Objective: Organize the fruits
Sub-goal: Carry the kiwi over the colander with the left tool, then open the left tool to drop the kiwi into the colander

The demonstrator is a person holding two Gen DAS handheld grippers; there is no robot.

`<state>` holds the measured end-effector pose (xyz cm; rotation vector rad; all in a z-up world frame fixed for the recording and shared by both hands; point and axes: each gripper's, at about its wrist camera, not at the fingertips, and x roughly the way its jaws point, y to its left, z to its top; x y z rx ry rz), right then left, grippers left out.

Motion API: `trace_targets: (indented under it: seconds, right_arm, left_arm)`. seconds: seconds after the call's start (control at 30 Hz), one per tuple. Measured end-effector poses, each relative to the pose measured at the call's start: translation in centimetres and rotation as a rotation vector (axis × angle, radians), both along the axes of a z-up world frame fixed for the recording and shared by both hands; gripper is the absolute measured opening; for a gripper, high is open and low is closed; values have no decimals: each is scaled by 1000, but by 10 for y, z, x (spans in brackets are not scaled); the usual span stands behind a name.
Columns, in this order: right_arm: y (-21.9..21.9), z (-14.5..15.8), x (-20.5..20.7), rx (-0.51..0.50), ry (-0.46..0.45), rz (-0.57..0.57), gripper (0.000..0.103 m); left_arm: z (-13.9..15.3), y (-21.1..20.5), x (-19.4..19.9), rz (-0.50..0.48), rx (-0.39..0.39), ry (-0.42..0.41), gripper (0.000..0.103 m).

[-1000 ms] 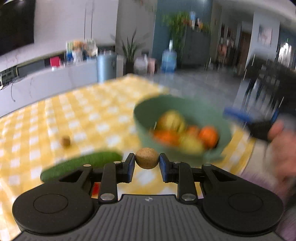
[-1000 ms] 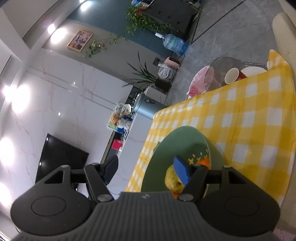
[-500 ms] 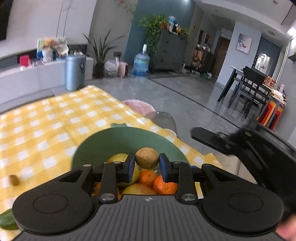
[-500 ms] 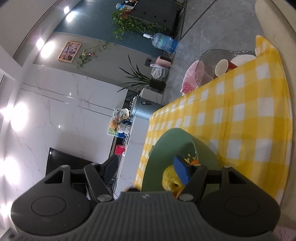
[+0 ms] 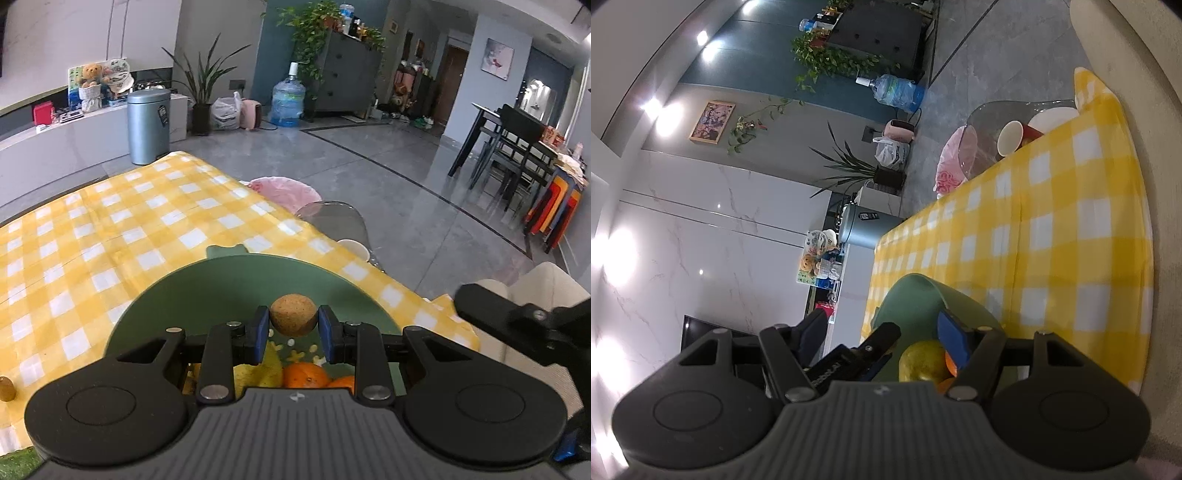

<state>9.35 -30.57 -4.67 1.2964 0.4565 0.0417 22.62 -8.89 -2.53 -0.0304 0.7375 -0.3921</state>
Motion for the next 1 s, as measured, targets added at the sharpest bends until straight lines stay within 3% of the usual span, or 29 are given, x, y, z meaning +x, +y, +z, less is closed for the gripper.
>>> trace_targets:
  seconds: [0.27,0.4,0.63,1.0]
  right_arm:
    - [0,0,4,-10,17,10,65]
    - [0,1,4,-16,15,6,65]
    - [3,4,3,-41,4,23,65]
    - [12,14,3,-150,-8,25,65]
  left_arm:
    - [6,6,2,34,5,5,36]
    - [10,17,-2,73,-20,21,50]
    - [23,35,-20,111,-33,22,65]
    - [37,51,-47,173,-95,113,72]
